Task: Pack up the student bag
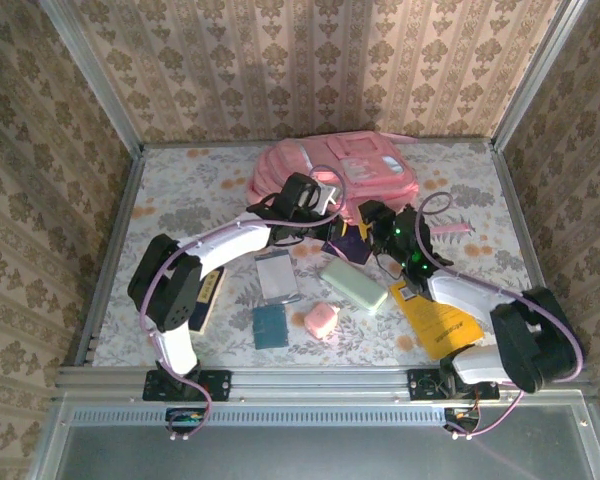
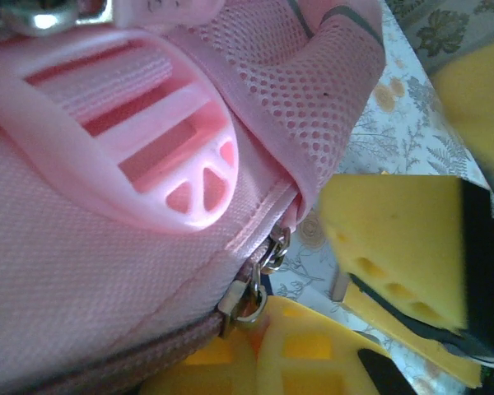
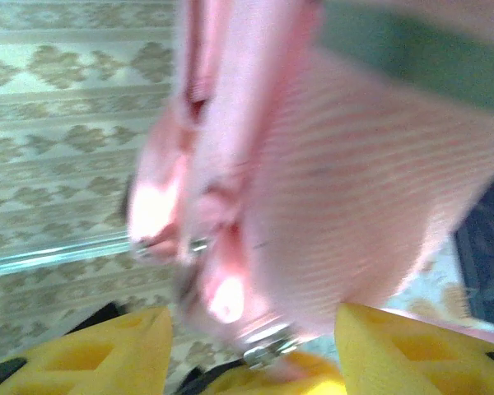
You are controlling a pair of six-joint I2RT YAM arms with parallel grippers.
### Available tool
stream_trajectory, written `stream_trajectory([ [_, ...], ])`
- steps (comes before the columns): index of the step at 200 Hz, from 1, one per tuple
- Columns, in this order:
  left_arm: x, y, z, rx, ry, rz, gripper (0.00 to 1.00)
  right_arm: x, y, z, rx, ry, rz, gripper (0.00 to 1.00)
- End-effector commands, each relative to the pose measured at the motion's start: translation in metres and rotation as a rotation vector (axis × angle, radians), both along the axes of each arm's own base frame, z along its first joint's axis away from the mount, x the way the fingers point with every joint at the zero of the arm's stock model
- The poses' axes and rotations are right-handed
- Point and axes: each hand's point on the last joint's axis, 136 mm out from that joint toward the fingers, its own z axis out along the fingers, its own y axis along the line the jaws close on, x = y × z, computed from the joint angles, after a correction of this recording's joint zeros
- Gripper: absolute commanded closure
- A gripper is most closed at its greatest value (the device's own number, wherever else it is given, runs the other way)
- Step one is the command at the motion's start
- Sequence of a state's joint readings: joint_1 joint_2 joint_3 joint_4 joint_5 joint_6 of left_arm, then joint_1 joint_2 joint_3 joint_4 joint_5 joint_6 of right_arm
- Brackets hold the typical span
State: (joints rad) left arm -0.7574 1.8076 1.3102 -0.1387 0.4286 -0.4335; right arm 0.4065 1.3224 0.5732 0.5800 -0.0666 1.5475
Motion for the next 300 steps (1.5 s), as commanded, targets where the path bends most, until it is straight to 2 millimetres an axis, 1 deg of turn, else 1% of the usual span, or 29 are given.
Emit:
stream_trajectory([
  [1,0.005,-0.012,0.027,-0.084,-0.017,-0.033,1.0,-0.005,0.004,0.01,0.006,-0.037,0.024,0.41],
  [10,0.005,-0.012,0.028,-0.085,-0.019,-0.035,1.0,-0.002,0.005,0.008,0.005,-0.03,0.025,0.39],
  [31,0.005,-0.011,0.03,-0.09,-0.024,-0.037,1.0,0.005,0.011,-0.006,0.029,0.019,0.029,0.38],
  [35,0.004,-0.011,0.03,-0.09,-0.023,-0.037,1.0,0.006,0.012,-0.005,0.039,0.019,0.03,0.37],
  [38,0.004,-0.011,0.031,-0.09,-0.025,-0.037,1.0,0.008,0.013,-0.016,0.036,0.045,0.029,0.37],
  [51,0.004,-0.011,0.031,-0.087,-0.023,-0.037,1.0,0.01,0.014,-0.032,0.056,0.096,0.019,0.37],
  [74,0.004,-0.011,0.031,-0.09,-0.021,-0.042,1.0,0.016,0.018,-0.039,0.053,0.102,0.017,0.39],
  [99,0.002,-0.013,0.026,-0.08,-0.007,-0.048,1.0,0.033,0.022,-0.032,0.027,0.068,0.012,0.44],
  [126,-0.001,-0.014,0.023,-0.062,-0.006,-0.058,1.0,0.05,0.027,-0.022,0.031,0.017,0.01,0.6],
  [132,-0.001,-0.013,0.024,-0.058,-0.008,-0.058,1.0,0.052,0.028,-0.022,0.026,0.018,0.009,0.66],
  [143,-0.001,-0.011,0.023,-0.046,-0.011,-0.058,1.0,0.055,0.028,-0.025,0.017,0.032,0.008,0.82],
  [151,-0.001,-0.009,0.024,-0.038,-0.016,-0.057,1.0,0.057,0.026,-0.026,0.012,0.032,0.006,0.92],
  [160,-0.001,-0.005,0.022,-0.023,-0.017,-0.055,1.0,0.058,0.024,-0.027,0.002,0.039,0.007,1.0],
  [182,0.001,0.007,0.019,0.018,-0.016,-0.042,1.0,0.058,0.014,-0.034,-0.041,0.078,0.006,1.0],
  [226,0.01,0.036,0.017,0.052,-0.005,0.01,1.0,0.061,-0.005,-0.035,-0.077,0.094,0.018,1.0],
  [256,0.013,0.049,0.018,0.057,-0.006,0.027,1.0,0.061,-0.008,-0.038,-0.08,0.108,0.031,1.0],
  [300,0.015,0.074,0.011,0.069,0.017,0.074,1.0,0.066,-0.013,-0.032,-0.096,0.108,0.055,1.0],
])
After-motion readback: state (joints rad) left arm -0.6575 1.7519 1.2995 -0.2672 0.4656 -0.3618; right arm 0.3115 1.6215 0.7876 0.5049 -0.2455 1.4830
